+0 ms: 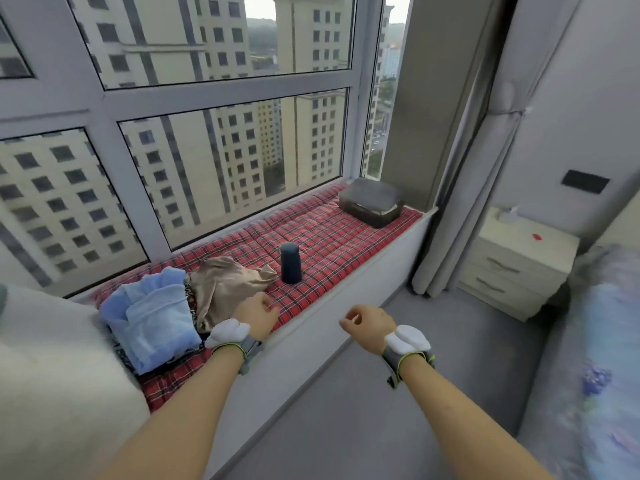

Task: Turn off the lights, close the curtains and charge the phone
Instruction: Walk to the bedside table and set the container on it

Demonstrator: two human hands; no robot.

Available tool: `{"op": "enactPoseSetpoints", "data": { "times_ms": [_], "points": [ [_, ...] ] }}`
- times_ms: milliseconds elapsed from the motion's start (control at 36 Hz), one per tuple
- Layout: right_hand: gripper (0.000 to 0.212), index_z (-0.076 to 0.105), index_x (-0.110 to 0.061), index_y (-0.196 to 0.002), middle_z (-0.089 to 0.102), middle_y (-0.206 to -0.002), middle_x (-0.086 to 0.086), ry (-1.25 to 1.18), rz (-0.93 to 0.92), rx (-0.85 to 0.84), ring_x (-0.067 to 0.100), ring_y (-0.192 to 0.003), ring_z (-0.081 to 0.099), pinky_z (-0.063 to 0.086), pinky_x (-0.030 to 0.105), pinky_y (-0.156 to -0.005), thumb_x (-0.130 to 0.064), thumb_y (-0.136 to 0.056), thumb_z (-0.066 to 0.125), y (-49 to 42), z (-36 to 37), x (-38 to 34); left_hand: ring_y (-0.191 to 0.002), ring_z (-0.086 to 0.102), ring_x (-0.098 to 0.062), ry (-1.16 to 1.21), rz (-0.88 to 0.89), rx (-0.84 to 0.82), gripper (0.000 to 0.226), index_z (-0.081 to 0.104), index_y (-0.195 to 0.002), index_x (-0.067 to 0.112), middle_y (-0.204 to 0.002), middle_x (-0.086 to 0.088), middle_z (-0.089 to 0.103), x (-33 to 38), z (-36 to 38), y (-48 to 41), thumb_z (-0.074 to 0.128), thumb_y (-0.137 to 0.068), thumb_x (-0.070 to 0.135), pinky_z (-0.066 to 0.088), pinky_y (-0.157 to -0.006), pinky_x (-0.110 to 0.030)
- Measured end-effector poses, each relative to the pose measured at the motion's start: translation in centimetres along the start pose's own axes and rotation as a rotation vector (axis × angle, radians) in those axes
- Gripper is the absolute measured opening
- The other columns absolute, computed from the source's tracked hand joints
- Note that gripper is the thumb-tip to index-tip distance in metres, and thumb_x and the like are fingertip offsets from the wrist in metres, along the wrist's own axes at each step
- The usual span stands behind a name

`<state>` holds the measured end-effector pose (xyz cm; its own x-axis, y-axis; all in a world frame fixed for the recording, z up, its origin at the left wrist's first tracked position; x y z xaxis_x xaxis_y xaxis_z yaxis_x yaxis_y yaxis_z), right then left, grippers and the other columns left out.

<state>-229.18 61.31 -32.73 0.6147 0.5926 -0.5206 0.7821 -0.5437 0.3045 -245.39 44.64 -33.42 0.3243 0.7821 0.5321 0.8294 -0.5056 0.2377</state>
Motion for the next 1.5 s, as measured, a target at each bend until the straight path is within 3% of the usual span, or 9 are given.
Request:
{"op": "enactPoseSetpoints", "data": {
  "times_ms": [139, 333, 500, 611, 750, 889, 1056, 1361, 1500],
  "points": [
    [0.033, 0.059, -0.017, -0.113, 0.064, -0.112, 0.002, -0.058, 0.042, 0.038, 0.02, -0.095, 0.059, 0.048, 0.03, -0.081, -0.039, -0.091, 0.047, -5.1, -0.4, 1.6, -0.096, 0.062, -0.026, -0.003, -0.04, 0.033, 0.045, 0.052, -0.127, 0.011, -0.118, -0.012, 0.064, 2.0, 0.9, -5.7, 0.053, -0.087, 0.032, 0.049, -0.084, -0.032],
    [0.029, 0.06, -0.019, -0.107, 0.058, -0.094, -0.004, -0.094, 0.13, -0.015, 0.017, -0.083, 0.054, 0.048, 0.031, -0.076, -0.04, -0.09, 0.048, -13.0, -0.3, 5.3, -0.105, 0.058, -0.033, -0.228, -0.027, -0.08, 0.048, 0.045, -0.133, 0.016, -0.125, -0.014, 0.058, 5.0, 3.0, -16.2, 0.046, -0.089, 0.035, 0.049, -0.088, -0.038],
    [0.036, 0.055, -0.016, -0.119, 0.061, -0.109, 0.001, -0.136, 0.234, -0.063, 0.017, -0.085, 0.053, 0.042, 0.026, -0.074, -0.038, -0.092, 0.046, -19.4, -1.2, 7.3, -0.099, 0.06, -0.04, -0.262, -0.097, -0.127, 0.063, 0.045, -0.124, 0.022, -0.116, -0.018, 0.06, 1.3, 7.4, -29.6, 0.041, -0.07, 0.054, 0.052, -0.085, -0.053],
    [0.037, 0.055, -0.016, -0.121, 0.061, -0.12, 0.004, -0.117, 0.275, -0.091, 0.022, -0.101, 0.058, 0.041, 0.024, -0.078, -0.038, -0.092, 0.047, -24.2, -2.2, 7.3, -0.123, 0.045, -0.042, -0.313, -0.128, -0.123, 0.068, 0.023, -0.145, 0.019, -0.139, -0.023, 0.041, 4.4, 5.4, -30.9, 0.052, -0.087, 0.04, 0.044, -0.1, -0.05],
    [0.036, 0.058, -0.021, -0.112, 0.063, -0.117, 0.003, -0.102, 0.299, -0.116, 0.023, -0.102, 0.06, 0.047, 0.031, -0.084, -0.045, -0.087, 0.05, -28.2, -1.6, 7.2, -0.127, 0.041, -0.04, -0.34, -0.186, -0.175, 0.076, 0.017, -0.147, 0.026, -0.14, -0.019, 0.039, 3.4, 6.0, -35.3, 0.055, -0.084, 0.044, 0.042, -0.102, -0.047],
    [0.034, 0.058, -0.02, -0.11, 0.064, -0.113, 0.002, -0.075, 0.28, -0.195, 0.019, -0.087, 0.056, 0.045, 0.029, -0.074, -0.044, -0.088, 0.047, -31.2, -0.8, 6.8, -0.133, 0.034, -0.039, -0.402, -0.162, -0.24, 0.085, 0.004, -0.148, 0.036, -0.147, -0.016, 0.031, 2.6, 7.5, -38.5, 0.058, -0.082, 0.042, 0.041, -0.105, -0.049],
    [0.027, 0.06, -0.022, -0.098, 0.066, -0.107, 0.002, -0.06, 0.25, -0.231, 0.022, -0.092, 0.063, 0.051, 0.033, -0.077, -0.044, -0.087, 0.048, -33.3, 0.0, 7.0, -0.141, 0.019, -0.038, -0.489, -0.112, -0.317, 0.088, 0.002, -0.148, 0.034, -0.155, -0.016, 0.015, 3.3, 9.4, -40.5, 0.062, -0.083, 0.04, 0.029, -0.113, -0.047],
    [0.022, 0.058, -0.022, -0.092, 0.066, -0.11, 0.003, -0.063, 0.258, -0.226, 0.018, -0.085, 0.055, 0.048, 0.031, -0.076, -0.041, -0.09, 0.047, -35.0, -1.4, 9.0, -0.119, 0.044, -0.036, -0.617, -0.115, -0.355, 0.062, 0.035, -0.129, 0.026, -0.126, -0.013, 0.041, 3.0, 10.4, -42.2, 0.066, -0.075, 0.025, 0.049, -0.092, -0.044],
    [0.031, 0.063, -0.016, -0.103, 0.065, -0.113, 0.004, -0.082, 0.303, -0.198, 0.023, -0.094, 0.061, 0.048, 0.031, -0.078, -0.04, -0.09, 0.047, -35.2, -3.5, 9.9, -0.083, 0.05, -0.028, -0.615, -0.026, -0.38, 0.047, 0.044, -0.108, 0.018, -0.099, -0.008, 0.044, 5.6, 10.4, -43.1, 0.068, -0.068, 0.023, 0.046, -0.066, -0.03]
  ]
}}
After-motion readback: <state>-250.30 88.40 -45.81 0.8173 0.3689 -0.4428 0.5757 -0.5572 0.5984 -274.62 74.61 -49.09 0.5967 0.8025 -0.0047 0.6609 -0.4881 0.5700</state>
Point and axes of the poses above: each hand's wrist, its own y-axis away from the middle knuckle, its own z-axis out of the palm, x = y × z, the point moved 6 cm from there along -y, towards the middle knuckle
